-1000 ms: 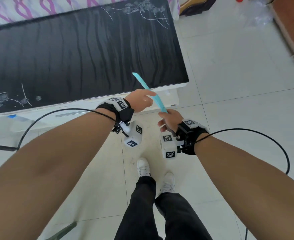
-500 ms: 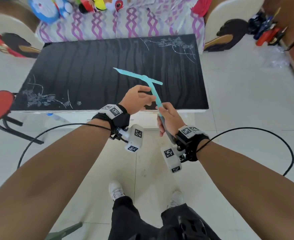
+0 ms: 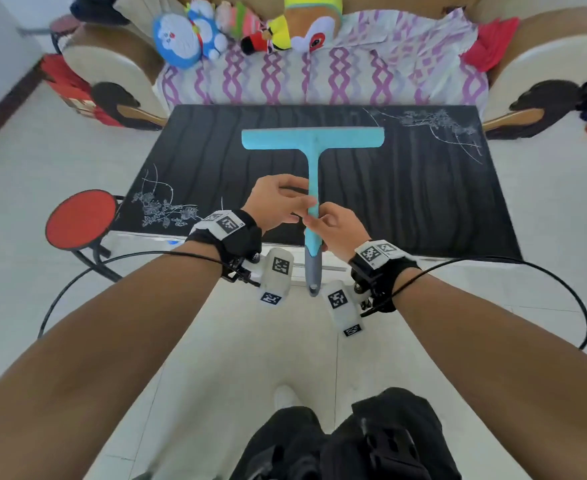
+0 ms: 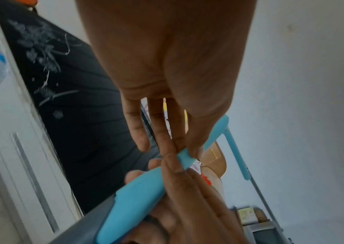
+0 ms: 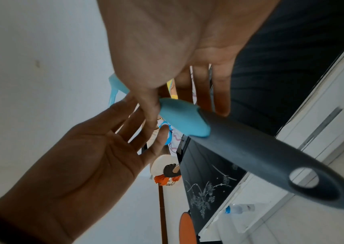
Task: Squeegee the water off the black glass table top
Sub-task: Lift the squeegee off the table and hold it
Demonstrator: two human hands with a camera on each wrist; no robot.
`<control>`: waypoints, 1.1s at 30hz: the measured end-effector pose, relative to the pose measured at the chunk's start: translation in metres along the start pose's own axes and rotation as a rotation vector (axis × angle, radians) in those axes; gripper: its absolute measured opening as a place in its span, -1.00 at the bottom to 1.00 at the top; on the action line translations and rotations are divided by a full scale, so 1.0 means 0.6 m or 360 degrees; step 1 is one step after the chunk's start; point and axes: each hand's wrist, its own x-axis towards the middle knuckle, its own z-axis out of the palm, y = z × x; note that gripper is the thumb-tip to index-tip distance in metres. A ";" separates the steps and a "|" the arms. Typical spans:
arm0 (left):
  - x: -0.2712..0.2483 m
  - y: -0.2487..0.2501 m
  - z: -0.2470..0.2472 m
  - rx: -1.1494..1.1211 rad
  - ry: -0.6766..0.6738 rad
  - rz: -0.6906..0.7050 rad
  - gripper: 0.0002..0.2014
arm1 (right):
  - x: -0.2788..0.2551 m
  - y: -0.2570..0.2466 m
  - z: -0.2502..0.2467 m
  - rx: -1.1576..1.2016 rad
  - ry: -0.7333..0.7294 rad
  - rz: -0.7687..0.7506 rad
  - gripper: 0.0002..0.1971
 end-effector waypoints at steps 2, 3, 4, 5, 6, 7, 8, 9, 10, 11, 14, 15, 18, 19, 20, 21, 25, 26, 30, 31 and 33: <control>0.004 -0.016 -0.079 0.0100 -0.0003 0.0037 -0.78 | 0.029 -0.044 0.056 -0.0009 -0.0002 -0.0004 -0.65; 0.006 -0.023 -0.111 0.0153 -0.0018 0.0037 -0.78 | 0.041 -0.061 0.078 0.0025 -0.0008 0.0012 -0.67; 0.011 -0.030 -0.146 0.0200 -0.0045 0.0032 -0.78 | 0.058 -0.078 0.102 0.0073 -0.0027 0.0035 -0.69; 0.017 -0.038 -0.184 0.0261 -0.0083 0.0028 -0.77 | 0.076 -0.099 0.129 0.0129 -0.0055 0.0074 -0.70; 0.022 -0.046 -0.216 0.0328 -0.0123 0.0012 -0.75 | 0.094 -0.112 0.152 0.0197 -0.0070 0.0118 -0.71; 0.027 -0.056 -0.248 0.0393 -0.0152 -0.0011 -0.75 | 0.111 -0.128 0.175 0.0256 -0.0087 0.0147 -0.72; 0.032 -0.066 -0.279 0.0446 -0.0177 -0.0040 -0.74 | 0.131 -0.142 0.199 0.0294 -0.0103 0.0163 -0.74; 0.040 -0.079 -0.317 0.0485 -0.0187 -0.0066 -0.72 | 0.155 -0.162 0.228 0.0308 -0.0129 0.0168 -0.76; 0.049 -0.095 -0.356 0.0524 -0.0199 -0.0074 -0.69 | 0.179 -0.182 0.256 0.0333 -0.0161 0.0175 -0.79; 0.055 -0.108 -0.382 0.0583 -0.0211 -0.0065 -0.66 | 0.195 -0.197 0.276 0.0381 -0.0184 0.0189 -0.80; 0.082 -0.150 -0.480 0.0733 -0.0151 -0.0046 -0.59 | 0.269 -0.243 0.357 0.0479 -0.0243 0.0232 -0.81; 0.088 -0.158 -0.502 0.0780 -0.0113 -0.0055 -0.57 | 0.287 -0.253 0.376 0.0487 -0.0260 0.0230 -0.83; 0.128 -0.196 -0.603 0.0842 0.0054 -0.0157 -0.62 | 0.373 -0.288 0.465 0.0456 -0.0306 0.0228 -0.84; 0.140 -0.208 -0.635 0.0855 0.0097 -0.0203 -0.66 | 0.399 -0.299 0.494 0.0430 -0.0320 0.0228 -0.80; 0.152 -0.221 -0.669 0.0871 0.0124 -0.0249 -0.68 | 0.426 -0.310 0.526 0.0410 -0.0345 0.0240 -0.76; 0.161 -0.235 -0.702 0.0893 0.0138 -0.0287 -0.69 | 0.449 -0.321 0.556 0.0393 -0.0380 0.0253 -0.74; 0.204 -0.306 -0.843 0.0940 0.0242 -0.0443 -0.66 | 0.543 -0.368 0.679 0.0347 -0.0497 0.0326 -0.85; 0.208 -0.322 -0.866 0.0929 0.0284 -0.0485 -0.65 | 0.555 -0.373 0.696 0.0346 -0.0498 0.0354 -0.86; 0.230 -0.418 -0.983 0.0918 0.0397 -0.0664 -0.63 | 0.628 -0.383 0.802 0.0259 -0.0446 0.0489 -0.82; 0.237 -0.448 -1.012 0.0896 0.0438 -0.0691 -0.62 | 0.644 -0.382 0.832 0.0245 -0.0444 0.0517 -0.81; 0.251 -0.503 -1.061 0.0825 0.0474 -0.0751 -0.58 | 0.674 -0.380 0.888 0.0200 -0.0435 0.0550 -0.81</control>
